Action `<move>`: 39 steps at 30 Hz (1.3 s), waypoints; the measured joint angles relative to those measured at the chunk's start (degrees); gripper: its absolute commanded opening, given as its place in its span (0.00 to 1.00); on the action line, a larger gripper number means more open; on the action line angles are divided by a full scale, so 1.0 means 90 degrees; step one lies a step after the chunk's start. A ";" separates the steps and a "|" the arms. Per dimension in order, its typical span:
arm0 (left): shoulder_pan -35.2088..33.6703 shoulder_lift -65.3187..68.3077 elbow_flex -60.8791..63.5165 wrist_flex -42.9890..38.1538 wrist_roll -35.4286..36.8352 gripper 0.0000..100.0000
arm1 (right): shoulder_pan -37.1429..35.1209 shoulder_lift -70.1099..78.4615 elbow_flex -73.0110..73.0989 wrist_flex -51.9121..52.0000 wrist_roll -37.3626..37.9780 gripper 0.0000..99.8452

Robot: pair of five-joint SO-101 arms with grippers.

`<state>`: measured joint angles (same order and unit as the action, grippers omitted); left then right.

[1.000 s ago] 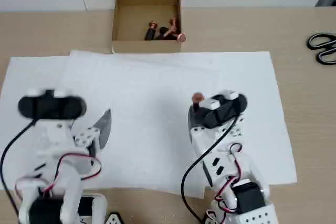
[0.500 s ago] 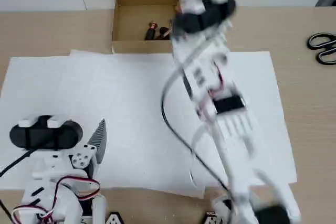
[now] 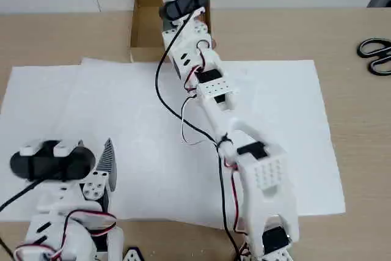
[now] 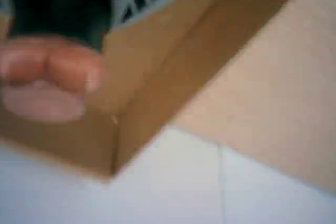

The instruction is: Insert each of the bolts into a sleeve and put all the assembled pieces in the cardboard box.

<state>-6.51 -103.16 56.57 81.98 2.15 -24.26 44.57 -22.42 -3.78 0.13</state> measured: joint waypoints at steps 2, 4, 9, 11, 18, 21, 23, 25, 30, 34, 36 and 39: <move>0.0000 0.0000 0.0039 0.0000 0.0000 0.16 | 0.0020 0.0615 -0.0527 0.0000 0.0000 0.03; 0.0000 0.0000 0.0039 0.0000 0.0000 0.16 | 0.0020 0.1162 -0.0938 0.0000 0.0000 0.09; 0.0000 0.0000 0.0039 0.0000 0.0000 0.16 | -0.0010 0.2002 -0.1748 0.0137 0.0000 0.22; 0.0000 0.0000 0.0059 0.0000 0.0000 0.16 | 0.0010 0.2188 -0.2002 0.0400 0.0098 0.22; 0.0000 0.0000 0.0068 0.0000 -0.0010 0.16 | 0.0000 0.2305 -0.2540 0.0703 0.0391 0.22; 0.0000 0.0000 0.0068 0.0000 -0.0010 0.16 | 0.0078 0.2305 -0.3009 0.0947 0.0391 0.22; 0.0000 0.0000 0.0068 0.0000 -0.0010 0.16 | 0.0166 0.2305 -0.3409 0.1377 0.0391 0.22; 0.0000 0.0000 0.0068 0.0000 -0.0010 0.16 | 0.0274 0.2305 -0.3849 0.1973 0.0391 0.22; 0.0000 0.0000 0.0068 0.0000 -0.0010 0.16 | 0.0488 0.1915 -0.5079 0.3526 0.0391 0.22; 0.0000 0.0000 0.0068 0.0000 -0.0010 0.16 | 0.0537 0.1475 -0.6271 0.4884 0.0391 0.22; 0.0000 0.0000 0.0068 0.0000 -0.0010 0.16 | 0.0508 0.1299 -0.6994 0.5675 0.0391 0.22; 0.0000 0.0000 0.0068 0.0000 -0.0010 0.16 | 0.0508 0.0957 -0.7766 0.6945 0.0391 0.22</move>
<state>-6.51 -103.16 57.19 81.98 2.07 -19.69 53.19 -92.31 58.73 3.65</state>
